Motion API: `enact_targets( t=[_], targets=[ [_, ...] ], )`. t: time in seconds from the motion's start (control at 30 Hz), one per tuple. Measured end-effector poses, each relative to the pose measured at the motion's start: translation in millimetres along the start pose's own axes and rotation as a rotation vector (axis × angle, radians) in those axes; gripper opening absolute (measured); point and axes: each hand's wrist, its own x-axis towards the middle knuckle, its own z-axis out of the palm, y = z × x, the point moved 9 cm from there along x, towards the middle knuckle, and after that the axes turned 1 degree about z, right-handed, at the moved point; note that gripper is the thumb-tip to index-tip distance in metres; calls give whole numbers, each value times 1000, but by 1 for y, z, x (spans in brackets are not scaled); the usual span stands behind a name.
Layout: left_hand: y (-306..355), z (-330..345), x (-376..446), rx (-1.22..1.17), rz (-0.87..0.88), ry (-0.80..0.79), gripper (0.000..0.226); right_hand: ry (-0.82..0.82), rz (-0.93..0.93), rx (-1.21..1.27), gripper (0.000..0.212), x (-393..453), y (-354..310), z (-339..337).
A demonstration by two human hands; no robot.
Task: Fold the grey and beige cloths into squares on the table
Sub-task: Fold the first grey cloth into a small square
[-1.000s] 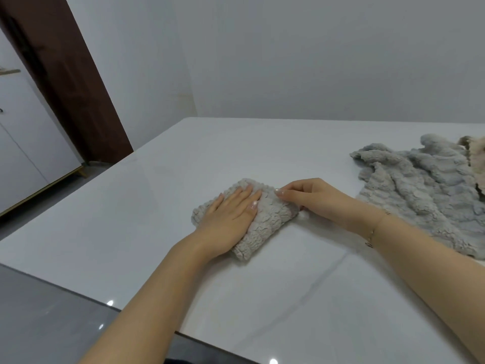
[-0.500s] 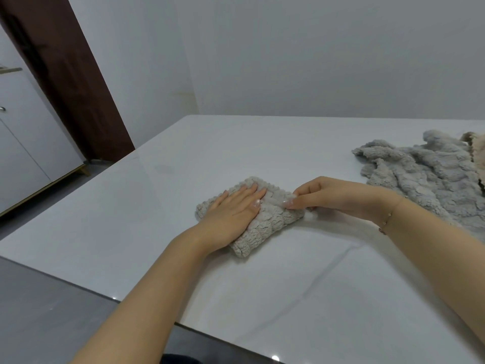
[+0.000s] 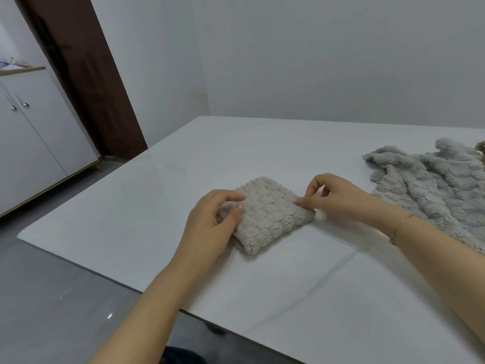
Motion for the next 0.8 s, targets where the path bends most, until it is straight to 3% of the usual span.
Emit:
enact_targets(
  t=[0.1,0.13,0.2,0.3,0.4,0.8],
  targets=[
    [-5,-29,-34,-6,-149,184,10,117,-209,35,12,-3,-26,-13],
    [-9,-28,-45,-32,-212,187,9,104,-299,27,6,-6,-42,-11],
    [-14,-19,-60,-82,-288,165,13,-44,-404,7,16,-5,-69,10],
    [-14,-7,-67,-108,-306,174,22,-320,-419,-182,35,4,-83,56],
    [-13,-2,-64,-113,-321,187,24,-437,-401,-333,47,13,-77,83],
    [-13,12,-55,-184,-320,128,26,-454,-411,-477,54,17,-63,99]
  ],
)
